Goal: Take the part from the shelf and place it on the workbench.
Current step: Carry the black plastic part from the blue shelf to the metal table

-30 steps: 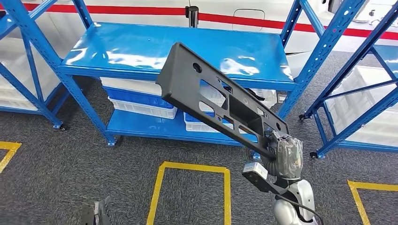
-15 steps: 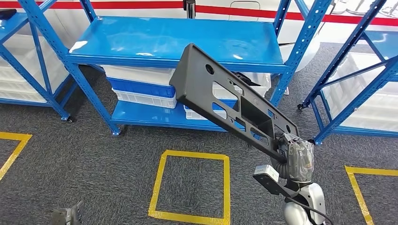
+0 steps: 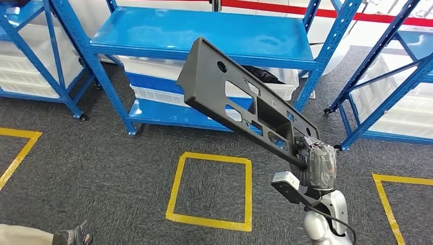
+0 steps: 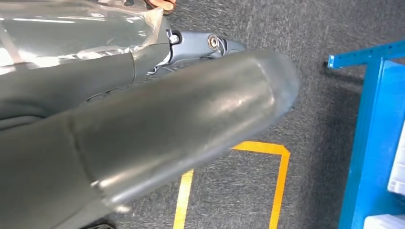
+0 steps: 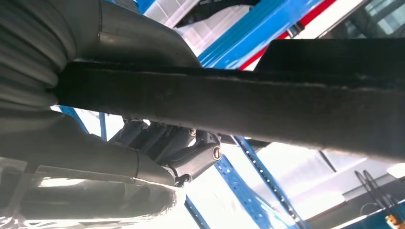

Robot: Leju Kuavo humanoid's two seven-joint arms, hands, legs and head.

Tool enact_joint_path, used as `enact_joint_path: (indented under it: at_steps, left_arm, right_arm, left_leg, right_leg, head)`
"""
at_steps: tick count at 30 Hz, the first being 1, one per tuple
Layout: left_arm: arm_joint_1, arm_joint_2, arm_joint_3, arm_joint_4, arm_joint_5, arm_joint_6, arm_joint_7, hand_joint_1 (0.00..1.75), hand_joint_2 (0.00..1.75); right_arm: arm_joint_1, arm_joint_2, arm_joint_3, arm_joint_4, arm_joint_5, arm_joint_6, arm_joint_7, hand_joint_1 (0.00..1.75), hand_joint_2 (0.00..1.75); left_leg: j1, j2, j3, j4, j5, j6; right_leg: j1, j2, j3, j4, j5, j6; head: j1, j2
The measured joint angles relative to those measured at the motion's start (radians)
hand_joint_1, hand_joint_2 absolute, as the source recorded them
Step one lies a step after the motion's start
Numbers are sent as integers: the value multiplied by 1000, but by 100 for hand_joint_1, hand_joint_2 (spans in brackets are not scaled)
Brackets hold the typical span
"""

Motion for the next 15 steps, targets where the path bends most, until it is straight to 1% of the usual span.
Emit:
enact_joint_path:
  at_steps: [1,2,3,4,5,6,7,8,9,10,11,12,13,14,15]
  left_arm:
    - [2,-3,2,-8,8,0,0,0,0]
    - [5,-6,4,-16,14,1,0,0,0]
    - [8,-10,7,-21,20,2,0,0,0]
    - [11,-13,12,-23,24,5,0,0,0]
    - [14,-17,16,-24,28,7,0,0,0]
    - [16,-22,21,-25,31,10,0,0,0]
    - [17,-27,24,-25,33,13,0,0,0]
    - [17,-31,26,-27,34,15,0,0,0]
    - [17,-35,27,-29,34,16,0,0,0]
    - [16,-38,27,-32,33,19,0,0,0]
    - [16,-41,28,-33,32,21,0,0,0]
    - [17,-43,29,-34,32,24,0,0,0]
    - [18,-44,30,-34,31,28,0,0,0]
    - [18,-45,31,-34,30,31,0,0,0]
    - [17,-46,32,-34,30,36,0,0,0]
  right_arm:
    - [-2,0,0,3,1,-1,0,171,175]
    - [-5,1,0,7,2,-3,0,171,175]
    - [-8,2,0,11,1,-4,0,171,175]
    - [-11,3,0,14,1,-6,0,171,175]
    - [-15,5,0,18,0,-8,0,171,175]
    - [-20,8,0,22,1,-9,1,171,175]
    - [-25,11,0,24,2,-9,1,171,175]
    - [-30,14,1,25,3,-10,1,171,175]
    - [-35,17,1,26,5,-10,1,171,175]
    - [-40,18,1,27,6,-11,1,171,175]
    - [-44,20,1,28,7,-11,1,171,175]
    - [-48,22,1,29,7,-12,1,171,175]
    - [-52,24,2,30,8,-12,1,171,175]
    - [-55,26,1,31,8,-13,1,171,175]
    - [-58,28,1,32,8,-13,1,171,175]
  left_leg:
    - [-3,-2,-16,0,12,6]
    - [-5,-4,-33,0,23,9]
    - [-6,-7,-49,0,35,9]
    - [-7,-10,-65,1,47,8]
    - [-8,-14,-80,2,60,6]
    - [-9,-19,-94,2,72,3]
    - [-10,-24,-107,3,83,0]
    - [-12,-29,-116,4,93,-5]
    - [-13,-35,-122,4,103,-10]
    - [-13,-40,-126,3,113,-15]
    - [-13,-46,-127,1,121,-22]
    - [-11,-51,-128,-2,128,-29]
    - [-9,-50,-132,1,126,-35]
    - [-7,-43,-140,17,106,-40]
    - [-4,-32,-153,53,71,-45]
  right_leg:
    - [-1,2,-21,59,-45,-9]
    - [-2,2,-38,124,-81,-12]
    - [-2,3,-46,177,-93,-8]
    - [-2,4,-44,208,-82,1]
    - [-2,5,-27,208,-57,12]
    - [-2,10,8,173,-29,20]
    - [-2,22,56,108,-16,20]
    - [-1,35,112,27,-20,15]
    - [2,45,153,-41,-34,7]
    - [6,51,178,-87,-50,0]
    - [11,48,187,-110,-58,-6]
    - [8,41,182,-112,-54,-13]
    - [3,34,182,-114,-48,-22]
    - [-2,25,182,-117,-40,-33]
    - [-8,16,181,-119,-32,-43]
  head:
    - [2,0]
    - [5,0]
    - [6,0]
    - [7,0]
    - [7,0]
    - [7,0]
    - [7,0]
    - [7,0]
    - [6,0]
    - [6,0]
    - [5,0]
    - [5,0]
    - [4,0]
    - [2,0]
    - [1,0]
